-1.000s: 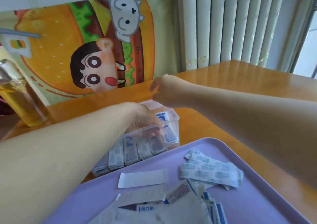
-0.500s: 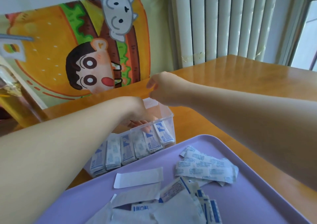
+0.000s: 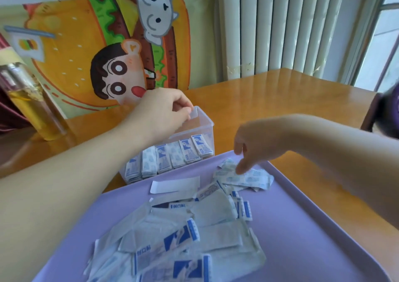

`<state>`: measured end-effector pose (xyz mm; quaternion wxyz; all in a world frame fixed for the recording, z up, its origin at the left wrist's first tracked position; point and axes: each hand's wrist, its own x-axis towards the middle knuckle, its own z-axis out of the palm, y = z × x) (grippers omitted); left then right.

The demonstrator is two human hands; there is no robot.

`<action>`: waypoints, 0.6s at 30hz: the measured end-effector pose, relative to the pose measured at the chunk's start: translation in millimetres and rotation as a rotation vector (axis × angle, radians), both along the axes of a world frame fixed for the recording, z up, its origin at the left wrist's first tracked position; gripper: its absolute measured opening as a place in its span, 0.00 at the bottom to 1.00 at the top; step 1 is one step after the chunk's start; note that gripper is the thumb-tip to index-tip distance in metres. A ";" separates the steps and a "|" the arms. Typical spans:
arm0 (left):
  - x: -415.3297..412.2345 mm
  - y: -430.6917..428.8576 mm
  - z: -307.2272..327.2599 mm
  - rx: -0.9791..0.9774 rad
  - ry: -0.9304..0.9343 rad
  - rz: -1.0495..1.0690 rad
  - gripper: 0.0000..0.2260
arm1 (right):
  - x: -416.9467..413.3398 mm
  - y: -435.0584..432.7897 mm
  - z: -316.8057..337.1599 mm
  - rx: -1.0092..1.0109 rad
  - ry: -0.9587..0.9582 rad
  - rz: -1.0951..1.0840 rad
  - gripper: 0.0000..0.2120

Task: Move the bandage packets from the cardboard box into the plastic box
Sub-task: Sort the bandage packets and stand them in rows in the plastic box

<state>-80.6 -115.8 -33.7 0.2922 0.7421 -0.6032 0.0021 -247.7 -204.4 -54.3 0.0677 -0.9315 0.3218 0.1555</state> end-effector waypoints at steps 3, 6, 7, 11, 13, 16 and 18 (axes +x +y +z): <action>-12.5 10.4 -0.7 0.029 -0.063 -0.063 0.05 | 4.4 4.5 -12.0 -0.046 0.106 -0.001 0.34; -21.4 21.5 -0.1 0.059 -0.098 -0.136 0.06 | 9.8 2.4 -14.8 -0.015 0.193 -0.005 0.27; -23.7 25.0 -0.1 0.074 -0.104 -0.162 0.06 | 11.0 1.8 -14.3 0.002 0.213 -0.007 0.24; -29.2 30.1 -12.0 0.181 -0.145 -0.221 0.06 | 13.1 1.3 -14.6 0.009 0.288 0.044 0.22; -30.9 29.8 -21.1 0.214 -0.140 -0.229 0.06 | 11.6 1.2 -16.2 0.018 0.280 0.059 0.21; -34.7 26.6 -34.0 0.235 -0.141 -0.252 0.06 | 6.3 5.3 -18.4 0.025 0.201 0.082 0.20; -37.4 22.6 -41.9 0.265 -0.125 -0.245 0.10 | 1.8 7.4 -20.1 0.046 0.118 0.090 0.20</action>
